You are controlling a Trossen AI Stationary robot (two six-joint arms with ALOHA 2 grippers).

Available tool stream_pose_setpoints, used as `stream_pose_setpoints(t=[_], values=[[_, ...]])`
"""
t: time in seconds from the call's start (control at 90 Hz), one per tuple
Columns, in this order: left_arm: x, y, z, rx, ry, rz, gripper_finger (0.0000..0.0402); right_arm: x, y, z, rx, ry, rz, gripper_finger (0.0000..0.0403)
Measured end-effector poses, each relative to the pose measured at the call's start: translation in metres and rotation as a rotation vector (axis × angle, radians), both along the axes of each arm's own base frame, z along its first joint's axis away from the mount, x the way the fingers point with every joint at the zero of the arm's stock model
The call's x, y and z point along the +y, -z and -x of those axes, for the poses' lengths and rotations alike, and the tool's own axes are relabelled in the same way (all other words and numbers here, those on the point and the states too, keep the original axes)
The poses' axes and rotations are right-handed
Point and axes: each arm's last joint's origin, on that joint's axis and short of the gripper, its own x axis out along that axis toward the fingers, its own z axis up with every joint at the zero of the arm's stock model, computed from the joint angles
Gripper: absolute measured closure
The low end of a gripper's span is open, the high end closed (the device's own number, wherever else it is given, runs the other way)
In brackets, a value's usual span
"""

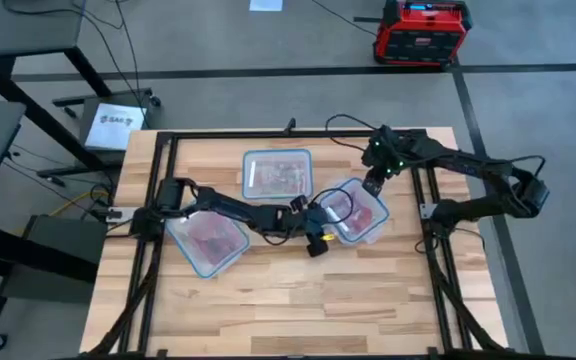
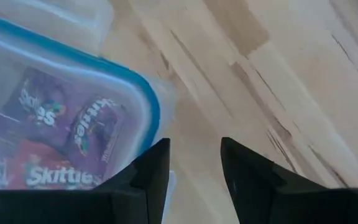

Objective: Sort candy
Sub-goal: Close the middle right transparent bin

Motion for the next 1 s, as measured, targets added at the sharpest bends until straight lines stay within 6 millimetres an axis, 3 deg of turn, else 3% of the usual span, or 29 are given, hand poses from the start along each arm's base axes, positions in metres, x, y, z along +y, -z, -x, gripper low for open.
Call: stream_pose_setpoints(t=[0.122, 0.333, 0.522, 0.678, 1.0], values=[[-0.009, 0.003, 0.007, 0.083, 0.018, -0.004, 0.0283, 0.001, 0.0, -0.001, -0.015, 0.063, -0.034, 0.0271], [-0.023, -0.014, 0.022, 0.163, 0.018, 0.019, 0.0283, 0.018, 0.003, -0.006, 0.057, 0.061, -0.055, 0.0271], [-0.029, -0.017, 0.01, 0.024, 0.064, 0.06, 0.0283, 0.018, 0.005, 0.004, 0.202, 0.138, 0.012, 0.0271], [-0.035, 0.006, 0.008, 0.075, 0.1, 0.126, 0.0283, 0.031, 0.007, 0.005, 0.235, 0.128, -0.106, 0.0271], [-0.032, -0.001, 0.003, -0.037, -0.038, 0.006, 0.0283, 0.059, 0.005, -0.019, 0.113, 0.081, -0.151, 0.0271]])
